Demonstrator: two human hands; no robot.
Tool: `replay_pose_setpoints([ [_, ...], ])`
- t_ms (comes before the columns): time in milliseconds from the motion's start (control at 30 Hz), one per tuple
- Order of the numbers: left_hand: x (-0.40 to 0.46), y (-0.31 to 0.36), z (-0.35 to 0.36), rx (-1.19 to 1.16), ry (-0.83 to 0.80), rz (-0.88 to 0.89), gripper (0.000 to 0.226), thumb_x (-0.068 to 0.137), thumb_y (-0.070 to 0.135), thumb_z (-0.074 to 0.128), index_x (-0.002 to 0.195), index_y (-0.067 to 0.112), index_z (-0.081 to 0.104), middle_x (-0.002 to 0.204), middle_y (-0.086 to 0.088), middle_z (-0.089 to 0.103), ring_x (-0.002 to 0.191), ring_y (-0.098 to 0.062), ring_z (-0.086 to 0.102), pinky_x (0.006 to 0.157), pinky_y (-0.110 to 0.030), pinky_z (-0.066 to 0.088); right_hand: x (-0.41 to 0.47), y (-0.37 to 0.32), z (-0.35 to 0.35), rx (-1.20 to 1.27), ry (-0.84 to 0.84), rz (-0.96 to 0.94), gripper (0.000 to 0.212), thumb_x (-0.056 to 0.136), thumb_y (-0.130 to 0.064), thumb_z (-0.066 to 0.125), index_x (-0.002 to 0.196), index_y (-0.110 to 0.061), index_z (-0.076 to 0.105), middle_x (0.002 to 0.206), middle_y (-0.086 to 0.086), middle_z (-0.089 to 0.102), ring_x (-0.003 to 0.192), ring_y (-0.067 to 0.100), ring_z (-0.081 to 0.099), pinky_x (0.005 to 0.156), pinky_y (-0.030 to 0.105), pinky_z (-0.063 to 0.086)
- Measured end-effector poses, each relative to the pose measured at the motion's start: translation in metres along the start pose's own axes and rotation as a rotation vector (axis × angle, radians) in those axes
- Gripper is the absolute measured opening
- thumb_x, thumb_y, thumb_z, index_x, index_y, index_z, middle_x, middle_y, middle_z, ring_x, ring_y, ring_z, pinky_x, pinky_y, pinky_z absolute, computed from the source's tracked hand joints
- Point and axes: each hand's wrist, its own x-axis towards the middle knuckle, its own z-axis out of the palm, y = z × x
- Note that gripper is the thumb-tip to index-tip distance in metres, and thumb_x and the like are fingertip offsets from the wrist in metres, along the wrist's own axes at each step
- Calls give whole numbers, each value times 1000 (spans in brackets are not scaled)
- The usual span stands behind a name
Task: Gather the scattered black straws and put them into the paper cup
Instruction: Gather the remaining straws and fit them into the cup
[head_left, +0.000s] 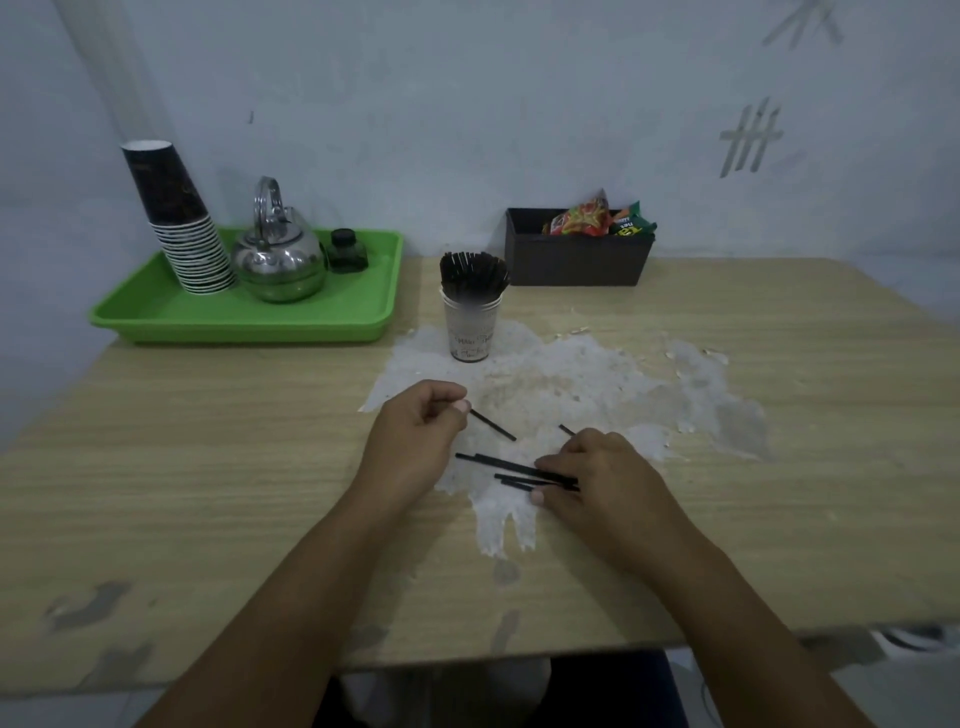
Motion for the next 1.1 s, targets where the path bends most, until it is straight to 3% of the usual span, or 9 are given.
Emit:
replay_pose_setpoints([
  [233, 1, -2, 1, -47, 7, 5, 13, 90, 17, 63, 96, 27, 70, 95, -4, 74, 91, -19, 69, 92, -47, 54, -2, -8, 9, 85, 55, 20, 13, 90, -34, 65, 93, -25, 74, 91, -6, 62, 89, 15, 53, 69, 25, 33],
  [533, 6, -5, -1, -72, 16, 20, 15, 90, 16, 62, 95, 28, 70, 91, 3, 75, 87, -13, 71, 90, -43, 55, -3, -16, 17, -201, 11, -82, 16, 100, -26, 37, 100, -18, 51, 99, 4, 52, 91, 24, 44, 81, 34, 32],
  [700, 10, -5, -5, -98, 75, 30, 16, 91, 13, 62, 96, 26, 70, 89, 2, 75, 83, -11, 71, 85, -37, 57, -3, -16, 12, -230, 2, -76, 15, 101, -25, 36, 99, -19, 49, 97, 1, 52, 89, 21, 44, 74, 32, 26],
  [800, 13, -3, -6, -102, 160, 35, 16, 90, 12, 62, 97, 24, 69, 88, 0, 74, 80, -10, 70, 84, -36, 56, 2, -13, 2, -150, 69, -41, 13, 101, -24, 40, 89, -22, 45, 80, -4, 52, 70, 16, 39, 63, 33, 24],
  [933, 20, -2, -4, 108, 153, 163, 19, 91, 11, 61, 102, 24, 68, 92, 5, 71, 85, -7, 65, 79, -26, 50, 11, -3, -12, 23, 197, 74, 9, 102, -19, 42, 96, -26, 44, 65, -12, 50, 54, 5, 45, 48, 26, 23],
  [1033, 23, -3, 2, 416, 23, 355, 28, 90, 6, 59, 113, 20, 68, 107, 5, 67, 97, -11, 59, 87, -26, 48, 18, 6, -20, 152, 231, 182, 27, 101, -14, 44, 124, -27, 50, 78, -14, 57, 62, 4, 51, 49, 25, 33],
  [1100, 26, -5, 7, 605, -56, 472, 30, 90, 7, 59, 116, 19, 68, 115, 2, 64, 107, -17, 52, 91, -27, 41, 20, 14, -23, 174, 219, 236, 34, 97, -4, 47, 125, -22, 53, 85, -11, 60, 67, 6, 52, 51, 23, 34],
])
